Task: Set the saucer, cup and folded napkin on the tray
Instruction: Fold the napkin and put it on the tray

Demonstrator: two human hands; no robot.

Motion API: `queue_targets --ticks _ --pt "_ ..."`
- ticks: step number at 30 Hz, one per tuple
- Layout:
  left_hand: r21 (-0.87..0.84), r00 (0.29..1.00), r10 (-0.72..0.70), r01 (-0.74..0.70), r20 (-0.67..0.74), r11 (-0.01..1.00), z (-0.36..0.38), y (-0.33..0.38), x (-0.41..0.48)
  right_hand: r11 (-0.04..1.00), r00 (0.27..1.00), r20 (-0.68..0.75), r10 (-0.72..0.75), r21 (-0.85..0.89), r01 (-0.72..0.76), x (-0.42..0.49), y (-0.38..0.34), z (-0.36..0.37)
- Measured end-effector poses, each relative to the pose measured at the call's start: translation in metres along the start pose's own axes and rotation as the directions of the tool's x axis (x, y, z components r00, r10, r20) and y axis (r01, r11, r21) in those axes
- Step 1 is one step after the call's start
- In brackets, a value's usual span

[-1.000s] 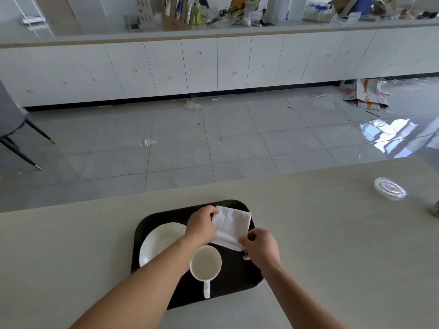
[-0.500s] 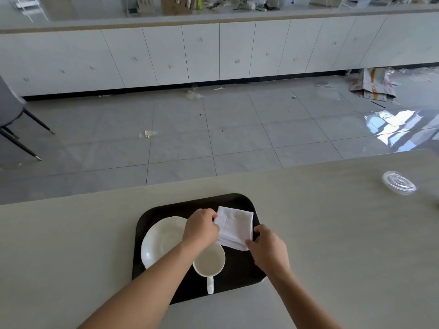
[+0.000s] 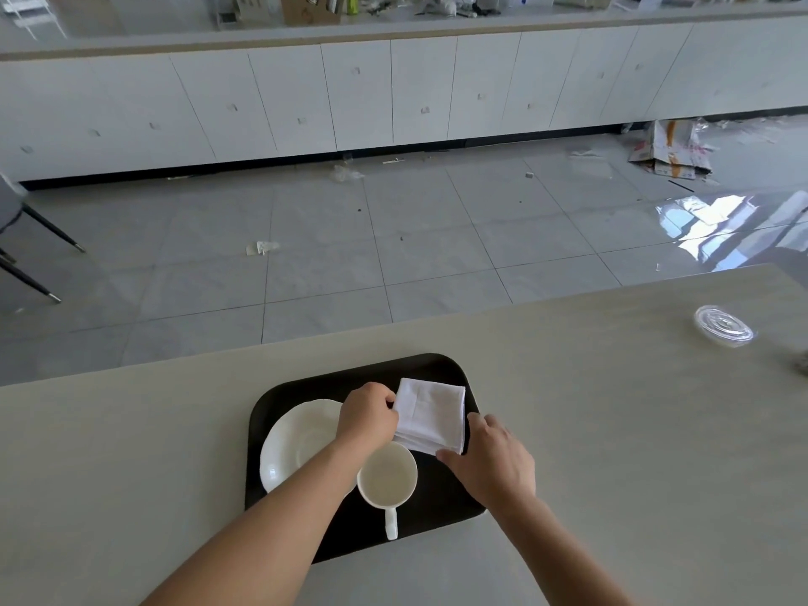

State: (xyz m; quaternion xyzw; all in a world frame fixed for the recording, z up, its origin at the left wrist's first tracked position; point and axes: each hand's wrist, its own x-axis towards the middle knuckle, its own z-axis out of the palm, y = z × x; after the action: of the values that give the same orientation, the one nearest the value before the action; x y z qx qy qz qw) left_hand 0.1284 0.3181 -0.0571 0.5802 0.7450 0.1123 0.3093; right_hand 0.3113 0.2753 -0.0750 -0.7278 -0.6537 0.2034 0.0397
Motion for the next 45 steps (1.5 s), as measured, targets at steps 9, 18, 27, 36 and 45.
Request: queue_targets --ticks 9,18,27,36,45 --pt "0.026 0.999 -0.035 0.034 0.041 0.999 0.006 -0.006 0.005 0.993 0.996 0.016 -0.084 -0.078 0.085 0.007 0.000 0.006" --pt "-0.108 0.992 -0.103 0.110 0.067 0.988 0.005 -0.008 0.004 0.988 0.989 -0.032 -0.144 -0.060 0.142 0.025 -0.003 -0.001" --pt "-0.147 0.995 -0.078 0.085 0.054 0.985 0.009 -0.007 0.004 0.985 0.984 -0.039 -0.172 -0.028 0.171 0.028 0.002 0.002" --pt "-0.268 0.993 -0.116 0.119 0.028 0.956 0.008 -0.007 0.009 0.979 0.977 -0.068 -0.202 -0.045 0.199 0.038 -0.001 0.002" --pt "-0.237 0.994 -0.083 0.098 0.070 0.967 0.008 -0.003 0.009 0.972 0.972 -0.049 -0.228 -0.070 0.224 0.039 0.006 0.003"
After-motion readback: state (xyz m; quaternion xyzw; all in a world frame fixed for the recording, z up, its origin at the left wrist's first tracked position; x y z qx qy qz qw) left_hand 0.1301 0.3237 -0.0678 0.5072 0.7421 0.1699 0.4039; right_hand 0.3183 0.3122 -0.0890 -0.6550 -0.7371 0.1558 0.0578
